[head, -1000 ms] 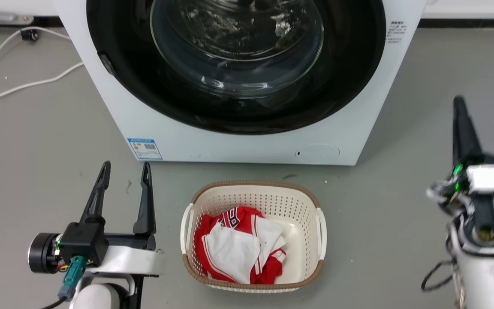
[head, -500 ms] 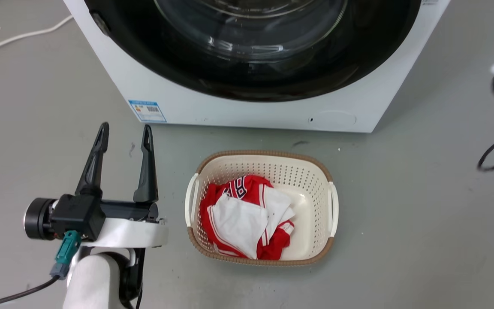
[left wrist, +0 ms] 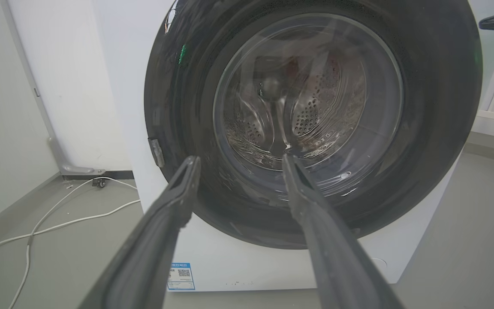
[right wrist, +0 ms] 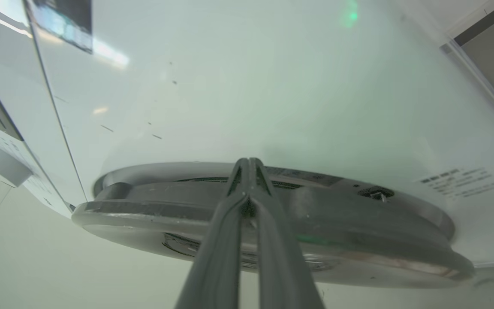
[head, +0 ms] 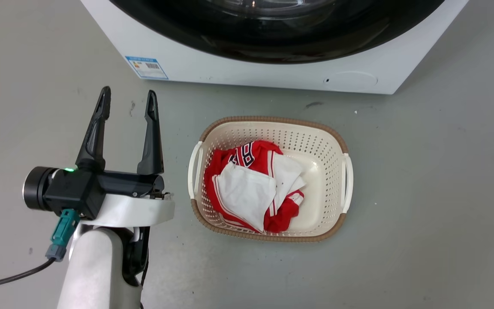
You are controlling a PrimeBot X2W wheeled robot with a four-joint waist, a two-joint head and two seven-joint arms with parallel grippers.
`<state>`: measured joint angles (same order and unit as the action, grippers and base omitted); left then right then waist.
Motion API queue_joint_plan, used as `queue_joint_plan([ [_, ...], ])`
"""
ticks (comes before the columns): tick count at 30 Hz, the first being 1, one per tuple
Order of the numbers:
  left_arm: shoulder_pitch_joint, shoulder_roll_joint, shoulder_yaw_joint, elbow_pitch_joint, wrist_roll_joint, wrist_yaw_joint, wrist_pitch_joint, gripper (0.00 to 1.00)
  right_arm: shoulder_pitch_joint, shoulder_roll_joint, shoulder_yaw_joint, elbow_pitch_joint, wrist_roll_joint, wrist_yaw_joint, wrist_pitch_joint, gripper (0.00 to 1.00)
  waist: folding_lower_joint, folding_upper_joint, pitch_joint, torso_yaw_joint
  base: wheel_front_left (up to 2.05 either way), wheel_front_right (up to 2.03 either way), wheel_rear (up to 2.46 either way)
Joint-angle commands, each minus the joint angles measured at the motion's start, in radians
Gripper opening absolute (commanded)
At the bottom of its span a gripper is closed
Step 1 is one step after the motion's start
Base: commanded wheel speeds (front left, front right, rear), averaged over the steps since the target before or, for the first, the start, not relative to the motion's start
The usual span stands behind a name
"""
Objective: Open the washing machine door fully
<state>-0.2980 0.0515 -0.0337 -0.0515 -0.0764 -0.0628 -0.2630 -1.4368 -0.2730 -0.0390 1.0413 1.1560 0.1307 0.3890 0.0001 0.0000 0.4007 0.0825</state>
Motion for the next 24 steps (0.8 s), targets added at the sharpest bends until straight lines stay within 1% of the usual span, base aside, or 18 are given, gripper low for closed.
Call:
queue_joint_plan([
  [1,-0.018,-0.001,-0.005,-0.004,-0.008,0.003,-0.003,1.00,-0.027,-0.005,0.008,0.018,-0.012,0.000,0.012,0.00,-0.0001,0.0000,0.019,0.007,0.00,0.00,0.00],
  [7,-0.041,-0.001,-0.015,-0.010,-0.016,0.010,-0.003,1.00,-0.099,-0.002,0.042,0.088,-0.076,0.000,0.064,0.00,-0.0001,0.0000,0.053,0.012,0.00,0.00,0.00],
  [14,-0.053,-0.002,-0.016,-0.008,-0.013,0.014,-0.003,1.00,-0.135,0.028,0.056,0.147,-0.104,0.000,0.120,0.00,-0.0001,0.0000,0.081,0.009,0.00,0.00,0.00],
  [18,-0.062,-0.002,-0.019,-0.003,-0.012,0.013,-0.003,1.00,-0.150,0.049,0.055,0.153,-0.090,0.000,0.195,0.00,-0.0001,0.0000,0.087,0.008,0.00,0.00,0.00],
  [24,-0.071,-0.001,-0.022,0.004,-0.016,0.016,-0.003,1.00,-0.125,0.046,0.059,0.123,-0.067,0.000,0.324,0.00,-0.0001,0.0000,0.081,0.005,0.00,0.00,0.00],
])
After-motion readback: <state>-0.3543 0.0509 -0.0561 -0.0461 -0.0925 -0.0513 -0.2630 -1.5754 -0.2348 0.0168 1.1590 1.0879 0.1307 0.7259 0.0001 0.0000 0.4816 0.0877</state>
